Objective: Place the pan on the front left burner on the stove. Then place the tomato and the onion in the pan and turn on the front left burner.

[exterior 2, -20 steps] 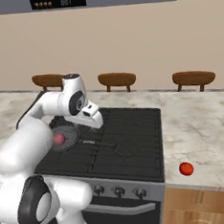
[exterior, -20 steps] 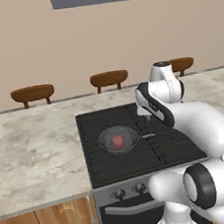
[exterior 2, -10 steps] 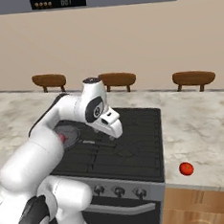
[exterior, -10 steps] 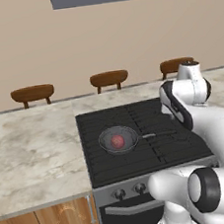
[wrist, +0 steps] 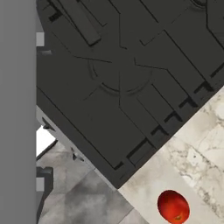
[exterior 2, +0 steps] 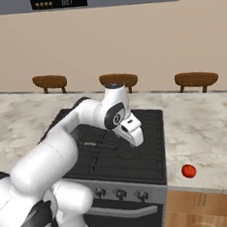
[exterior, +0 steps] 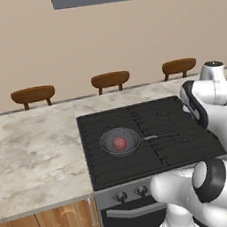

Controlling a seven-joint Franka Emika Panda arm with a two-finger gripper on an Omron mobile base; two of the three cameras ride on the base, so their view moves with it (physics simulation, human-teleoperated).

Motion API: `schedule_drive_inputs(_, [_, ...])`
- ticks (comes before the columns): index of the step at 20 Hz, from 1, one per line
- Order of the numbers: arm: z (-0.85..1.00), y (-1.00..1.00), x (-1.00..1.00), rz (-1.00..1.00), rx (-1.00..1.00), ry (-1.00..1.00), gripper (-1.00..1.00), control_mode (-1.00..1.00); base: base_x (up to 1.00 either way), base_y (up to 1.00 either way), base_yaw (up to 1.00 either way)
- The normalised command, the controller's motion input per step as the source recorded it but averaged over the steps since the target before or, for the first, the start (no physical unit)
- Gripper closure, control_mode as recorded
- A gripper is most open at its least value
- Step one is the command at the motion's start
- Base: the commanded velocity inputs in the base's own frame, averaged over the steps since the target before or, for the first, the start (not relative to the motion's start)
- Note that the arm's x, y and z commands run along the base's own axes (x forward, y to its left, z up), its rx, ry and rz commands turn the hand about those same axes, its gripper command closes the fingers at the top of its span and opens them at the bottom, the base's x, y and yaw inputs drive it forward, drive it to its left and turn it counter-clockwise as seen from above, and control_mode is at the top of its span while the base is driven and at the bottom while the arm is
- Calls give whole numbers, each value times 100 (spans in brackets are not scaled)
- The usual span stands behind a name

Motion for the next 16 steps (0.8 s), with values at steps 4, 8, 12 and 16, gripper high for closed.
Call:
schedule_drive_inputs(4, [0,-58,-23,-16,0,0,-100,-100,0,0,0])
schedule_drive_inputs(8, [0,-51,-26,-14,0,0,-100,-100,0,0,0])
schedule_drive_inputs(12, [0,-49,-14,-10,0,0,-100,-100,0,0,0])
schedule_drive_inputs(16, [0,-48,-10,-6,0,0,-100,-100,0,0,0])
